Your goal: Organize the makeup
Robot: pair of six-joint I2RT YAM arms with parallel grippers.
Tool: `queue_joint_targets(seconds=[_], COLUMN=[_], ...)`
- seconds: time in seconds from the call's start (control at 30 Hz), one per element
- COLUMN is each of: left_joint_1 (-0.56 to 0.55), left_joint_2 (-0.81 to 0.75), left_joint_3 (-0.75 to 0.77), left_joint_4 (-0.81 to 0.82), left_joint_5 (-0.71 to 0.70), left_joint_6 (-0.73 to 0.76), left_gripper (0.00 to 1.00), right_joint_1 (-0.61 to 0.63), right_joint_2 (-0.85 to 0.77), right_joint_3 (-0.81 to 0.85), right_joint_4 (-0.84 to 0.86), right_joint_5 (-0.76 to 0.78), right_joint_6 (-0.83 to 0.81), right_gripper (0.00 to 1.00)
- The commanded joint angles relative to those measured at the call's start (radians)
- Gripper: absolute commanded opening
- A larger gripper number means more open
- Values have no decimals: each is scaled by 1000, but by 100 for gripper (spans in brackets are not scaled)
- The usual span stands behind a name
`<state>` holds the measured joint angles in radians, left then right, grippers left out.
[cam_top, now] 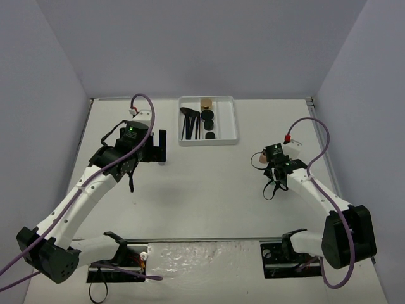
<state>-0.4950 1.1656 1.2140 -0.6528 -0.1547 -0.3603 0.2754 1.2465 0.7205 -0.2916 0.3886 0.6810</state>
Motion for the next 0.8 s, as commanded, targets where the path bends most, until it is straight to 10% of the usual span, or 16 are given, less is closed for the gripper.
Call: queue_joint_targets(seconds=[0.0,0.37,0.77], left_joint_1=[7,9,47], left_joint_2=[-12,-4,-115], left_joint_3=[16,-6,-94], left_joint_4=[50,53,1], left_joint_5=[-3,-31,-103], left_joint_6=[-2,19,13], left_gripper=[97,97,97], right_joint_1=[-3,130,119], right_joint_2=[-6,28,529], right_joint_3=[11,309,1028], right_joint_4=[28,7,-9], right_joint_5=[61,-51,-228], right_joint_6=[-27,-240,-513], right_gripper=[0,0,0])
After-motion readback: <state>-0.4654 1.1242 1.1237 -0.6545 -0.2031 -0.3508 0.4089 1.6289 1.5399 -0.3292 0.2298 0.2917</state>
